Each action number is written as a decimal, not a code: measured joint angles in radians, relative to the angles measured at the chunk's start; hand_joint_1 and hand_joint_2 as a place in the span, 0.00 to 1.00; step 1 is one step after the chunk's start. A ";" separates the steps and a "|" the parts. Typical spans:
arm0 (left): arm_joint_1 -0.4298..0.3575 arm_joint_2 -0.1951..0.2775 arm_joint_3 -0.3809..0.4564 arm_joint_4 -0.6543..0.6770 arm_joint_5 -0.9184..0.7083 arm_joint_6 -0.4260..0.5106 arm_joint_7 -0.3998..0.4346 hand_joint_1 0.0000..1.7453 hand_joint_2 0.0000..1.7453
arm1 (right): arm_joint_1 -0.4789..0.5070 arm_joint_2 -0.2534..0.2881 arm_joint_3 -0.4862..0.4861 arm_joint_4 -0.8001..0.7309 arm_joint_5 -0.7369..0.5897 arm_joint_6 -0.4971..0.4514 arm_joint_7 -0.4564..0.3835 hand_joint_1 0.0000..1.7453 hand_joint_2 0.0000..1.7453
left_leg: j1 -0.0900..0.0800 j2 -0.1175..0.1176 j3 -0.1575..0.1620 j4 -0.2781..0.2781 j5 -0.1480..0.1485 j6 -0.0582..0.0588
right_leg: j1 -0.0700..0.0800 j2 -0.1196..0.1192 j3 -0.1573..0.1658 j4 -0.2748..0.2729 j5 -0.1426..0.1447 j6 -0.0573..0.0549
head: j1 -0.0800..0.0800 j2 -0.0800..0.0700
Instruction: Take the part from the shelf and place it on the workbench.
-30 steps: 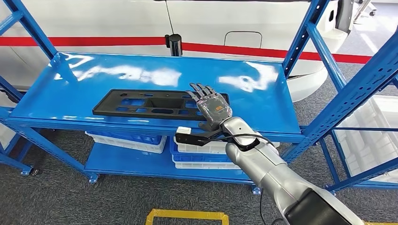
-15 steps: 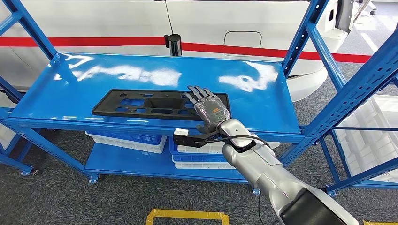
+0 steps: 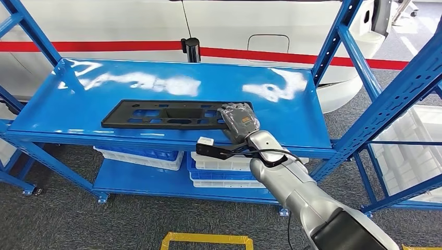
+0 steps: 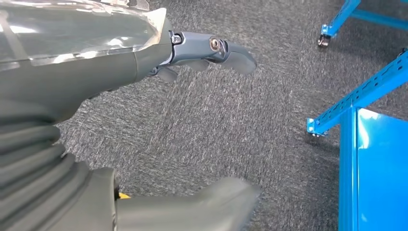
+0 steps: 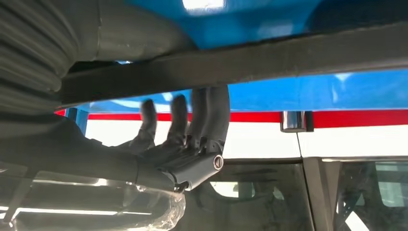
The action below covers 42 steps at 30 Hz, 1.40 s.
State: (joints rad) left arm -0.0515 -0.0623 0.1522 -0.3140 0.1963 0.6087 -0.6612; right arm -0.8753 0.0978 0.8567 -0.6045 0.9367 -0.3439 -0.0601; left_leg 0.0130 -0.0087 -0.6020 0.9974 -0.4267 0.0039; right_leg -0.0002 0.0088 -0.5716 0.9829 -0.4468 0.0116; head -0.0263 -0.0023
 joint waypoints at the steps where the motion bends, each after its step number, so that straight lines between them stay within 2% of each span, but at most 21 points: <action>1: 0.003 -0.002 0.002 -0.008 -0.002 0.004 0.000 0.00 1.00 | -0.002 0.000 -0.003 0.000 0.002 0.000 -0.002 0.83 1.00 | 0.000 0.000 0.000 0.000 0.000 0.000 | 0.000 0.000 0.000 0.000 0.000 0.000 | 0.000 0.000; 8: 0.006 -0.009 0.012 -0.053 -0.022 0.017 0.000 0.00 1.00 | -0.008 -0.001 -0.011 -0.002 0.003 0.001 -0.022 0.94 1.00 | 0.000 0.000 0.000 0.000 0.000 0.000 | 0.000 0.000 0.000 0.000 0.000 0.000 | 0.000 0.000; 16: 0.006 -0.010 0.017 -0.061 -0.041 0.007 0.000 0.00 1.00 | -0.008 -0.017 -0.023 -0.079 -0.052 0.047 -0.092 0.94 1.00 | 0.000 0.000 0.001 0.000 0.000 0.000 | 0.000 0.000 0.000 0.000 0.000 0.000 | 0.000 0.000; 23: 0.014 -0.009 0.018 -0.067 -0.075 0.015 0.000 0.00 1.00 | -0.015 -0.076 -0.046 -0.264 -0.142 0.092 -0.130 0.93 1.00 | 0.000 0.000 0.000 0.000 0.000 0.000 | 0.000 0.000 0.000 0.000 0.000 0.000 | 0.000 0.000; 31: 0.018 -0.008 0.023 -0.082 -0.098 0.016 0.000 0.00 1.00 | -0.053 -0.143 -0.077 -0.486 -0.168 0.106 -0.119 0.84 1.00 | 0.000 0.000 0.000 0.000 0.000 0.000 | 0.000 0.000 0.000 0.000 0.000 0.000 | 0.000 0.000; 42: 0.020 -0.008 0.023 -0.103 -0.121 0.015 0.000 0.00 1.00 | -0.060 -0.185 -0.094 -0.593 -0.168 0.104 -0.114 0.83 1.00 | 0.000 0.000 0.000 0.000 0.000 0.000 | 0.000 0.000 0.000 0.000 0.000 0.000 | 0.000 0.000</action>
State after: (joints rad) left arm -0.0317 -0.0706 0.1752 -0.4172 0.0752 0.6241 -0.6615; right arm -0.9352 -0.0867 0.7629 -1.1973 0.7691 -0.2402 -0.1743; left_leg 0.0130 -0.0086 -0.6023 0.9974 -0.4268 0.0038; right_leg -0.0002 0.0089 -0.5716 0.9829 -0.4467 0.0115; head -0.0264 -0.0023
